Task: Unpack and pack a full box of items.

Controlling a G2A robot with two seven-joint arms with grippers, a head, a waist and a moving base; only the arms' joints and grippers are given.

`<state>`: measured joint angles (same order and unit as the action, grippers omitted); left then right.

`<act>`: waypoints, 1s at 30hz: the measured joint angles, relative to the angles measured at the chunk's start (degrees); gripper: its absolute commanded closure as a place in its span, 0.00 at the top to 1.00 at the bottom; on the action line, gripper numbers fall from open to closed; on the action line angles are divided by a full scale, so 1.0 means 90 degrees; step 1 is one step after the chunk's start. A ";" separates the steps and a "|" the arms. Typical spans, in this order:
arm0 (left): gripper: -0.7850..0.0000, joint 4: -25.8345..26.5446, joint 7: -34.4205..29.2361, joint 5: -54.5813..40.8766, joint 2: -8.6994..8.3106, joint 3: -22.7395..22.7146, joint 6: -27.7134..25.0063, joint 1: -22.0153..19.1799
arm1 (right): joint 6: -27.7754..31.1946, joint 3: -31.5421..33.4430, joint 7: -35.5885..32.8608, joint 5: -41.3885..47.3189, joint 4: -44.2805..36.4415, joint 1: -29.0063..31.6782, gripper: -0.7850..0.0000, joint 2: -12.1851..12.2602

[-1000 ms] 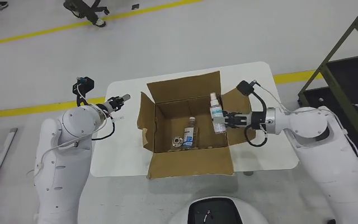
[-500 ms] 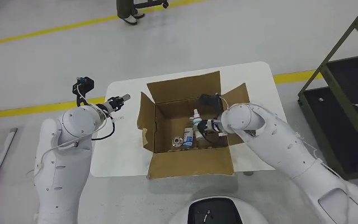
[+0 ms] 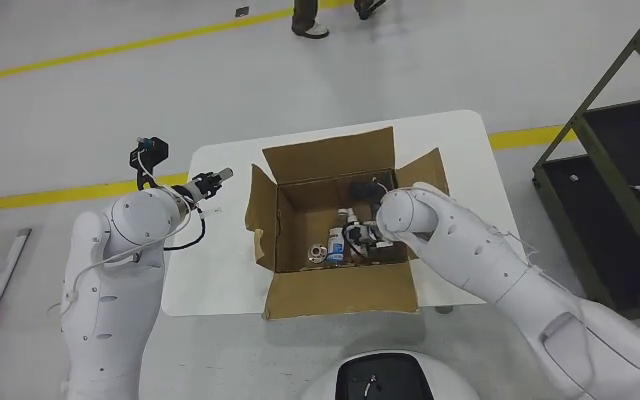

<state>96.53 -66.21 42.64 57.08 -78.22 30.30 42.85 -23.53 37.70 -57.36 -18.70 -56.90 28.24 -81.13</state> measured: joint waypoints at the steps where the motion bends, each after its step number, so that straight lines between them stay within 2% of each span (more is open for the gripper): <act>1: 1.00 0.0000 0.0000 0.0000 0.0000 0.0000 0.0000 0.0000 | 0.0034 -0.0033 0.0024 0.0027 0.0070 -0.0022 0.00 -0.0034; 3: 1.00 0.0000 0.0000 0.0000 0.0000 0.0000 0.0000 0.0000 | 0.0130 -0.0095 0.0090 0.0097 0.0220 -0.0064 0.00 -0.0110; 5: 1.00 0.0000 0.0000 0.0000 0.0000 0.0000 0.0000 0.0000 | 0.0212 -0.0150 0.0145 0.0138 0.0346 -0.0098 0.14 -0.0173; 6: 1.00 0.0000 0.0000 0.0000 0.0000 0.0000 0.0000 0.0000 | 0.0293 -0.0175 0.0190 0.0181 0.0419 -0.0118 0.24 -0.0214; 7: 1.00 0.0000 0.0000 0.0000 0.0000 0.0000 0.0000 0.0000 | 0.0350 -0.0195 0.0222 0.0203 0.0475 -0.0133 0.39 -0.0243; 8: 1.00 0.0000 0.0000 0.0000 0.0000 0.0000 0.0000 0.0000 | 0.0398 -0.0215 0.0247 0.0227 0.0526 -0.0147 0.42 -0.0272; 13: 1.00 0.0000 0.0000 0.0000 0.0000 0.0000 0.0000 0.0000 | 0.0653 -0.0261 0.0346 0.0345 0.0710 -0.0208 0.42 -0.0399; 19: 1.00 0.0000 0.0000 0.0000 0.0000 0.0000 0.0000 0.0000 | 0.0762 -0.0138 0.0360 0.0322 0.0783 -0.0235 0.49 -0.0404; 21: 1.00 0.0000 0.0000 0.0000 0.0000 0.0000 0.0000 0.0000 | 0.0801 -0.0068 0.0303 0.0346 0.0795 -0.0219 0.56 -0.0390; 24: 1.00 0.0000 0.0000 0.0000 0.0000 0.0000 0.0000 0.0000 | 0.0874 0.0025 0.0289 0.0338 0.0776 -0.0196 0.80 -0.0364; 28: 1.00 0.0000 0.0000 0.0000 0.0000 0.0000 0.0000 0.0000 | 0.0950 0.0192 0.0191 0.0367 0.0585 -0.0138 0.68 -0.0306; 29: 1.00 0.0000 0.0000 0.0000 0.0000 0.0000 0.0000 0.0000 | 0.0997 0.0279 0.0172 0.0407 0.0511 -0.0122 0.54 -0.0277; 30: 1.00 0.0000 0.0000 0.0000 0.0000 0.0000 0.0000 0.0000 | 0.1084 0.0440 0.0153 0.0483 0.0384 -0.0093 0.47 -0.0221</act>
<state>96.53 -66.21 42.64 57.08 -78.22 30.30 42.85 -13.77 41.66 -55.98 -14.35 -53.44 27.41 -83.12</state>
